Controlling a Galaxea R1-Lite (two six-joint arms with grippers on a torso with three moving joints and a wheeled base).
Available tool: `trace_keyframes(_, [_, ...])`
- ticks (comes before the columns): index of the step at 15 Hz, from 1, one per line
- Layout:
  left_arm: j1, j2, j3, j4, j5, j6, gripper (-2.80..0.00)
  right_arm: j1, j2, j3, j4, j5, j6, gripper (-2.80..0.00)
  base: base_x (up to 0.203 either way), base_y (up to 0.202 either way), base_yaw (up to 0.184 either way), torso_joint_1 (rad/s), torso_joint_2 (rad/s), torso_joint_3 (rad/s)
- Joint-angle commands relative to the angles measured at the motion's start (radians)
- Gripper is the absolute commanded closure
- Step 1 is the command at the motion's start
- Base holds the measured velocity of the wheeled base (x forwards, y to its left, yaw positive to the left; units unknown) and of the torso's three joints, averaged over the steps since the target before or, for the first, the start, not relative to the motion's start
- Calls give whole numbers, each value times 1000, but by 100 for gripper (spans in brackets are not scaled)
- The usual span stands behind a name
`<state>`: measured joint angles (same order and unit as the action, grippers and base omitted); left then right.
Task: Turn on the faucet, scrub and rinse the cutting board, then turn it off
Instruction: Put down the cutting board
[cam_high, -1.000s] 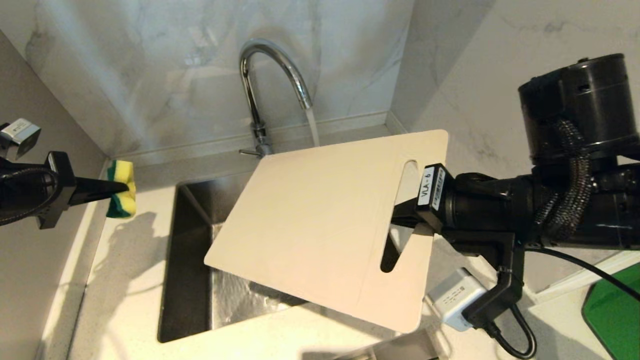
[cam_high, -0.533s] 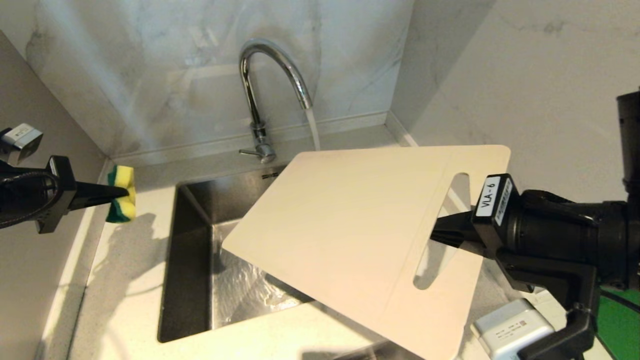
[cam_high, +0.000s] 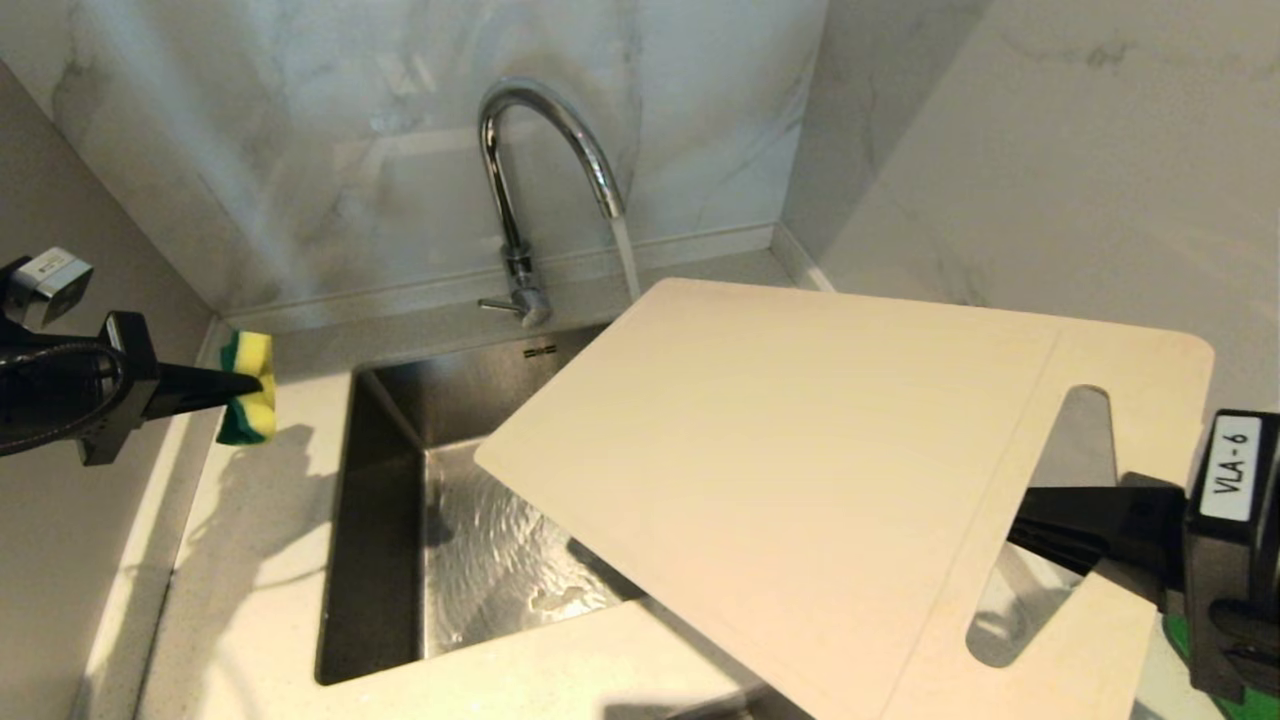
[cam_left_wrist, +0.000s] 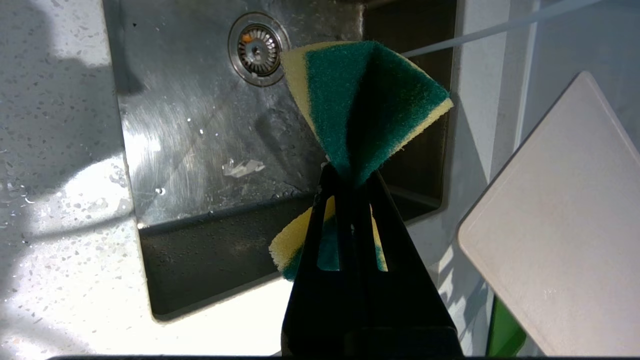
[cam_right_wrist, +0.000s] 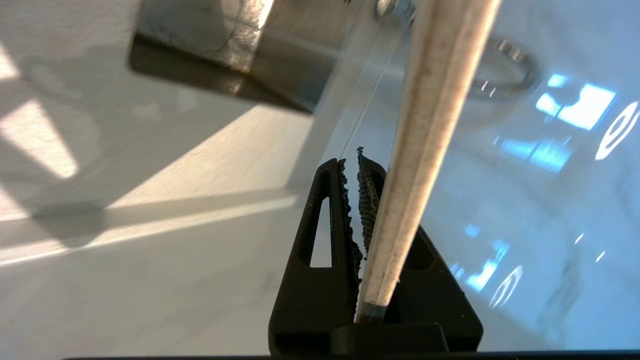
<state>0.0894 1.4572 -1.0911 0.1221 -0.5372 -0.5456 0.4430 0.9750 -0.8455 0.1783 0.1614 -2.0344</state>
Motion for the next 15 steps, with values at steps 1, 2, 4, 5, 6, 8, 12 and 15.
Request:
trace_keyframes(1, [0, 5, 0, 1, -3, -4, 0, -3, -93, 46, 0, -72, 47, 0, 0, 0, 0, 0, 0, 0])
trace_keyframes(2, [0, 6, 2, 1, -3, -4, 0, -3, -113, 68, 0, -119, 84, 0, 0, 0, 0, 0, 0, 0])
trace_keyframes(4, [0, 12, 2, 1, -3, -4, 0, -3, -126, 121, -30, -144, 160, 0, 0, 0, 0, 0, 0, 0])
trace_keyframes(5, [-2, 17, 2, 1, -3, -4, 0, -3, -127, 163, -105, -145, 181, 0, 0, 0, 0, 0, 0, 0])
trace_keyframes(6, [-2, 17, 2, 1, -3, -4, 0, -3, -126, 216, -201, -148, 197, 0, 0, 0, 0, 0, 0, 0])
trace_keyframes(8, [-2, 17, 2, 1, -3, -4, 0, -3, -99, 318, -383, -158, 238, 0, 0, 0, 0, 0, 0, 0])
trace_keyframes(12, [-2, 25, 5, 1, -3, -4, 0, -3, -79, 433, -461, -175, 342, 0, 0, 0, 0, 0, 0, 0])
trace_keyframes(15, [-5, 29, 5, 2, -3, -4, 0, -3, -66, 500, -462, -234, 449, 0, 0, 0, 0, 0, 0, 0])
